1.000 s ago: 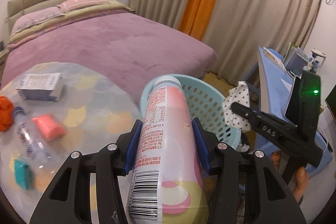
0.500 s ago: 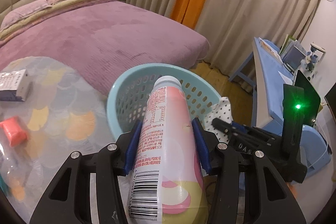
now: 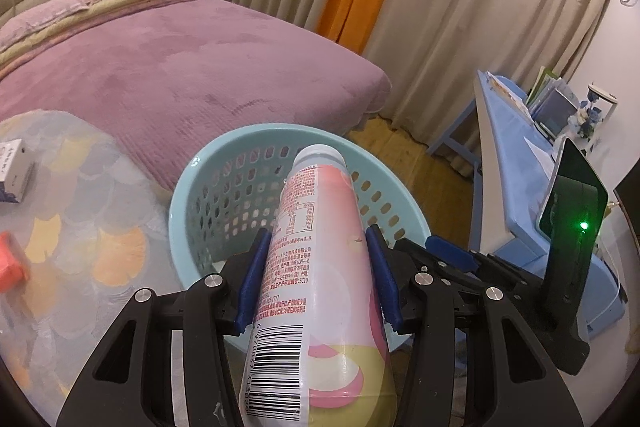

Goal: Collect trash
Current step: 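Carry bottle and napkin over the blue basket and open both tools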

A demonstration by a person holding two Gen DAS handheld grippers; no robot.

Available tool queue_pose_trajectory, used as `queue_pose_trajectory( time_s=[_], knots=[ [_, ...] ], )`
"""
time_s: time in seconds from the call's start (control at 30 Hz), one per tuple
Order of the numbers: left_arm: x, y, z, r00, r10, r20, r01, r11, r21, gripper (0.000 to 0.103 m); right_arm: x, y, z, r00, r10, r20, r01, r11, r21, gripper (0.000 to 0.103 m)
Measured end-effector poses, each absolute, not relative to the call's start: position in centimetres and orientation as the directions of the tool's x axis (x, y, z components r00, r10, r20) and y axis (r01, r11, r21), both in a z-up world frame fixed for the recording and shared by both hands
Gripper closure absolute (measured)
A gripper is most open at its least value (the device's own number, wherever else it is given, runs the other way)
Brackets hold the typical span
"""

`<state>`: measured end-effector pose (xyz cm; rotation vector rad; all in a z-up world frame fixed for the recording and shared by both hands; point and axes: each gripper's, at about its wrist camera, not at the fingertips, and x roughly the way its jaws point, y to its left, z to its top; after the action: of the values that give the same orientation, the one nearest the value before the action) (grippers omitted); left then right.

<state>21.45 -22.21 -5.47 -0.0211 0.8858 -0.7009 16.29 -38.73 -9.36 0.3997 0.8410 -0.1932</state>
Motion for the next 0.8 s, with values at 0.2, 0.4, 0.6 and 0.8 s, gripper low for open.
queue_pose_trajectory(
  time_s=[0.2,0.4,0.6,0.8],
  knots=[
    [21.4,-21.1,-5.2,0.449,-0.579,-0.681,0.533,0.785,-0.317,0.04,16.1,-38.5,-9.0,0.661,-0.006,-0.751,0.311,0.913,0.266,0.058],
    [20.3,-19.2,-4.8,0.475,-0.577,-0.665,0.522,0.793,-0.315,0.04,15.9,-37.9,-8.5,0.669,-0.005,-0.743,0.301,0.916,0.265,0.058],
    [19.0,-16.2,-4.1,0.508,-0.578,-0.639,0.504,0.801,-0.323,0.04,16.0,-36.3,-7.5,0.681,0.009,-0.732,0.271,0.926,0.264,0.058],
    [17.1,-12.3,-3.1,0.562,-0.562,-0.607,0.467,0.821,-0.329,0.04,16.1,-33.7,-6.4,0.694,0.037,-0.719,0.216,0.942,0.257,0.058]
  ],
)
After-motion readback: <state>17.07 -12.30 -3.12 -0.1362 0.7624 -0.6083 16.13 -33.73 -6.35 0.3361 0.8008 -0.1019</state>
